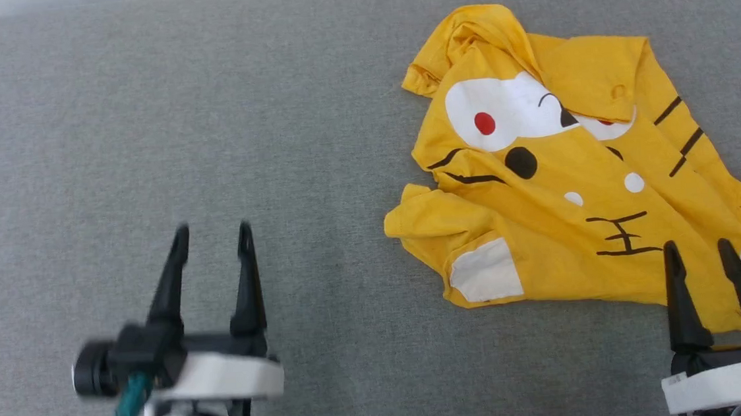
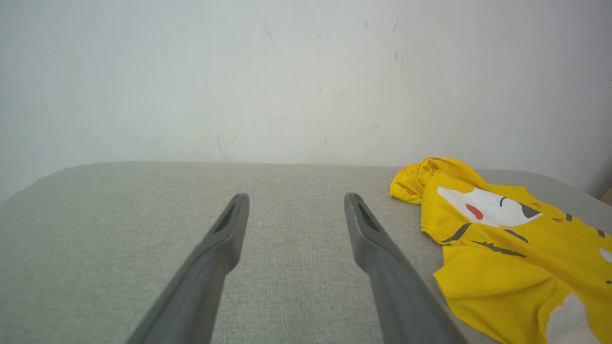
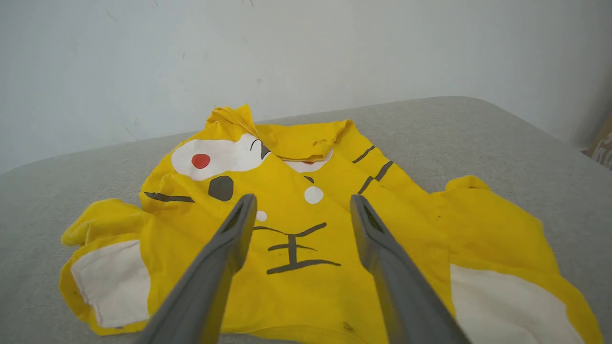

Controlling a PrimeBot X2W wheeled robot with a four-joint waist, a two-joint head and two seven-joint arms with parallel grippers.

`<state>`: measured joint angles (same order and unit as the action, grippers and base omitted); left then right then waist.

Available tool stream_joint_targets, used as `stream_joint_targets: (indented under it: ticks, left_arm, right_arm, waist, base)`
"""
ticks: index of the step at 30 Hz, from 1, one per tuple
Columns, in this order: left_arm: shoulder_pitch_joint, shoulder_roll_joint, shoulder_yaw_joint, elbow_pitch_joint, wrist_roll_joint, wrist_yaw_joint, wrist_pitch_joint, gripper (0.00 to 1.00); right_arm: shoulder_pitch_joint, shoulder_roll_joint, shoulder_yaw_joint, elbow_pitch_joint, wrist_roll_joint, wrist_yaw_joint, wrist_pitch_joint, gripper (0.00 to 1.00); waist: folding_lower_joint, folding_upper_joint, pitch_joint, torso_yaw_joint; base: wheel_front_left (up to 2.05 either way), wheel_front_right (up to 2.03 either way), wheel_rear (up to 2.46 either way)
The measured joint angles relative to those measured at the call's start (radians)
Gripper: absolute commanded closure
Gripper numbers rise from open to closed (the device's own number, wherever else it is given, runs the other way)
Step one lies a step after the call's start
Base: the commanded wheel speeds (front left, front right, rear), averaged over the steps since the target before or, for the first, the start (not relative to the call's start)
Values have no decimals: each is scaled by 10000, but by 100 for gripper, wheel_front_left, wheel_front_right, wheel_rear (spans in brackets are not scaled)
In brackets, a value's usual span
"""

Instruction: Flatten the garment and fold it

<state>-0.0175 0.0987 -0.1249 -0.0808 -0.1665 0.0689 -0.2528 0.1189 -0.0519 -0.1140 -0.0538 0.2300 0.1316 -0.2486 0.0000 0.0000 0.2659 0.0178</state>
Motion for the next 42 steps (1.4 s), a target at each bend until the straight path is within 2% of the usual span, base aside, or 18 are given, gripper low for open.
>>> stream_joint_targets:
  ticks: [3,7,10,13,16,20,26,33,38,39,41,42]
  left_arm:
    - [-1045,326,-203,-159,192,-345,506,0]
    - [-2948,619,-865,-221,573,-972,1822,0]
    - [-4410,405,-1459,105,570,-1342,2980,0]
    - [-5740,79,-1898,813,422,-1498,4000,0]
    - [-6968,-389,-2382,2063,-416,-1534,5062,0]
    - [-7610,-437,-2959,3394,-1269,-1267,6142,0]
    - [-8177,-464,-3916,4736,-2360,-460,7605,0]
    - [-8785,-474,-4297,5971,-2727,130,8406,0]
    - [-8938,-468,-4410,6671,-2723,213,8541,0]
    - [-8973,-470,-4397,6734,-2742,211,8493,40]
    - [-9074,-458,-4420,6842,-2771,171,8376,100]
    - [-9124,-454,-4451,6884,-2769,77,8316,100]
  right_arm:
    - [-157,-8,-111,119,-10,0,-27,0]
    - [-336,-6,-163,305,4,0,-75,0]
    - [-389,-10,-171,372,100,0,-77,0]
    - [-486,-4,-71,460,128,0,-77,0]
    - [-603,-4,31,527,173,0,-77,0]
    - [-740,-4,176,587,173,0,-77,0]
    - [-808,-6,188,654,171,0,-77,0]
    - [-1003,-4,282,675,173,0,-79,0]
    - [-1066,-6,324,683,184,0,-79,0]
    - [-1090,-4,307,683,203,0,-79,0]
    - [-1117,-6,274,681,211,0,-79,0]
    - [-1117,-4,255,681,222,0,-79,0]
  waist:
    - [0,0,76,-110]
    - [1,0,254,-184]
    - [2,0,404,-213]
    - [2,0,556,-248]
    - [2,0,752,-324]
    - [2,0,911,-476]
    - [2,0,1176,-760]
    - [2,0,1495,-1149]
    - [0,0,1675,-1456]
    - [-1,0,1710,-1505]
    - [0,0,1763,-1581]
    - [0,0,1777,-1606]
  base:
    - [0,0,0]
    - [0,0,0]
    - [0,0,0]
    - [0,0,0]
    - [0,0,0]
    - [0,0,0]
    - [0,0,0]
    - [0,0,0]
    - [0,0,0]
    - [0,0,0]
    - [0,0,0]
    - [0,0,0]
